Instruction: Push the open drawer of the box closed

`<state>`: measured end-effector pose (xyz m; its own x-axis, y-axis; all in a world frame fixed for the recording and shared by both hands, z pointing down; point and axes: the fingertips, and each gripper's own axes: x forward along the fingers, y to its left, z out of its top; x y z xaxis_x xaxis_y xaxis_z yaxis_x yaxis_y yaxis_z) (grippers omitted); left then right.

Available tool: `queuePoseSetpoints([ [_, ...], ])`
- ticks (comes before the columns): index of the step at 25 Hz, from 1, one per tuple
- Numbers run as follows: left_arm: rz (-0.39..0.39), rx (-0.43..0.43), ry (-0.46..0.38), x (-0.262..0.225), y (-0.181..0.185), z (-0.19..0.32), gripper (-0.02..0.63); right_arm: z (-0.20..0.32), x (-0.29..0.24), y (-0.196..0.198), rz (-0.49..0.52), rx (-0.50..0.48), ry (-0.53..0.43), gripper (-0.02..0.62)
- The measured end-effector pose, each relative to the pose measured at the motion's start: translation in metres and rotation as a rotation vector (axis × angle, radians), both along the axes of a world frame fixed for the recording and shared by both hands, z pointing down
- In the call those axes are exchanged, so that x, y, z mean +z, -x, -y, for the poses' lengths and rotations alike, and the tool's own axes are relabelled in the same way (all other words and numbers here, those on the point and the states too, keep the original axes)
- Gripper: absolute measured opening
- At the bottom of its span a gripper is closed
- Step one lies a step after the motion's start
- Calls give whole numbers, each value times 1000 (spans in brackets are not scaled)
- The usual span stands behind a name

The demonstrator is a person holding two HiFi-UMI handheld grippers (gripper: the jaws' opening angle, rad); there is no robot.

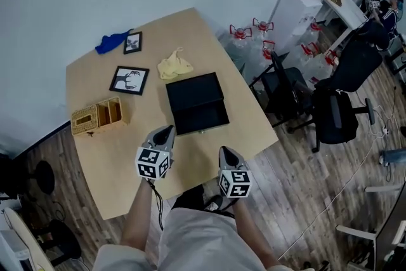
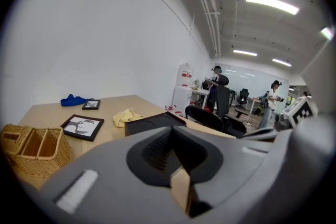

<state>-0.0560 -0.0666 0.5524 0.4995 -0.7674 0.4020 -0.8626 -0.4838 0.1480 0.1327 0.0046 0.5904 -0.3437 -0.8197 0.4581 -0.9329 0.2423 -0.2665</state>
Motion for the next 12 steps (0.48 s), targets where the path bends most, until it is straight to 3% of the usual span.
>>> queuePoseSetpoints([
  [6,92,97,46,27,3,72,52,41,21,17,-27,-38,46,2],
  [12,166,237,74,52,-16,123,52,59,39,32,-18,-43,92,2],
])
